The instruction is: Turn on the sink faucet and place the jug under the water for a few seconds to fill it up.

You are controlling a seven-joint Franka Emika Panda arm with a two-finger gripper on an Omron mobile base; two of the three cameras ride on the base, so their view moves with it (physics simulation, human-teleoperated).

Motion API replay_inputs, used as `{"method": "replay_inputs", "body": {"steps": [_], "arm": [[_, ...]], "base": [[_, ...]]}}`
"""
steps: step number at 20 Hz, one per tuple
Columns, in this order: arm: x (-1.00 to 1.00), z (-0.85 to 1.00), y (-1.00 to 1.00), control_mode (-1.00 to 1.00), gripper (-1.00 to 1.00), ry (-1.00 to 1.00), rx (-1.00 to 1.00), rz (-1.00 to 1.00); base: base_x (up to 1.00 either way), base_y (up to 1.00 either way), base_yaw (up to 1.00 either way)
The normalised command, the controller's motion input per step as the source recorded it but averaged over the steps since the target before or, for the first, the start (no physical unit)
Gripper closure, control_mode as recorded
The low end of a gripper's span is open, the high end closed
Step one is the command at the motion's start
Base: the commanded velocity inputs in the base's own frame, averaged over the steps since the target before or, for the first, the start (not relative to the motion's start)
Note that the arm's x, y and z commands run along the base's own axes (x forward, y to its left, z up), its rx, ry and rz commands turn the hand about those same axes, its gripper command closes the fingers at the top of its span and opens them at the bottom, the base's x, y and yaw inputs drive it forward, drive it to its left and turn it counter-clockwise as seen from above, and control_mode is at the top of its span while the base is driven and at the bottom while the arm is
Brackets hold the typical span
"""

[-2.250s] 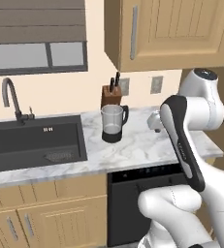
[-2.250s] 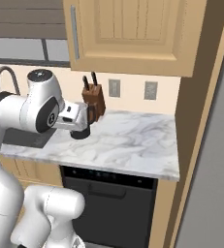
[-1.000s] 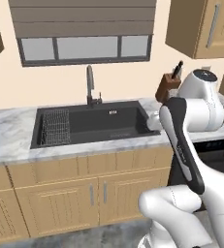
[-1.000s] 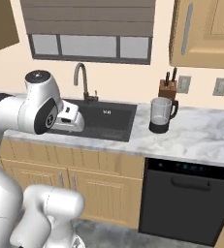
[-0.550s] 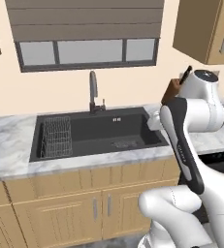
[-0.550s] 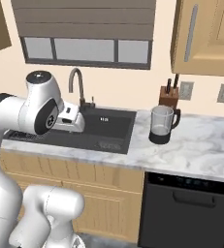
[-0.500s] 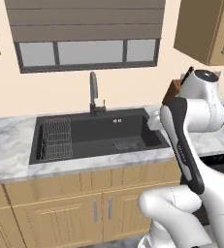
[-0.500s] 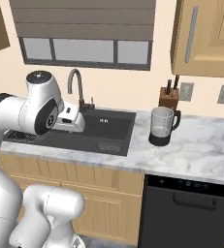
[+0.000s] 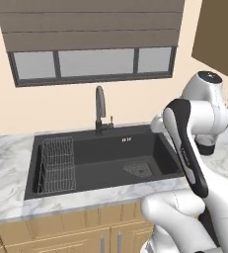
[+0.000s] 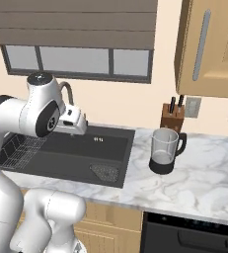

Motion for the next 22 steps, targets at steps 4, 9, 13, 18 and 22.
{"method": "replay_inputs", "body": {"steps": [4, 9, 13, 18, 22], "arm": [[0.0, 0.0, 0.0, 1.0, -1.0, 0.0, 0.0, 0.0], [0.12, -0.01, 0.01, -1.0, -1.0, 0.0, 0.0, 0.0], [0.23, -0.03, 0.0, -1.0, -1.0, -0.01, 0.0, 0.0], [0.08, -0.17, 0.09, -1.0, -1.0, -0.06, 0.0, 0.0], [0.0, -0.32, 0.23, -1.0, -1.0, -0.22, 0.0, 0.03]], "base": [[0.61, 0.09, 0.0], [0.29, 0.04, 0.0], [0.0, 0.0, 0.0], [0.0, 0.0, 0.0], [0.0, 0.0, 0.0]]}}
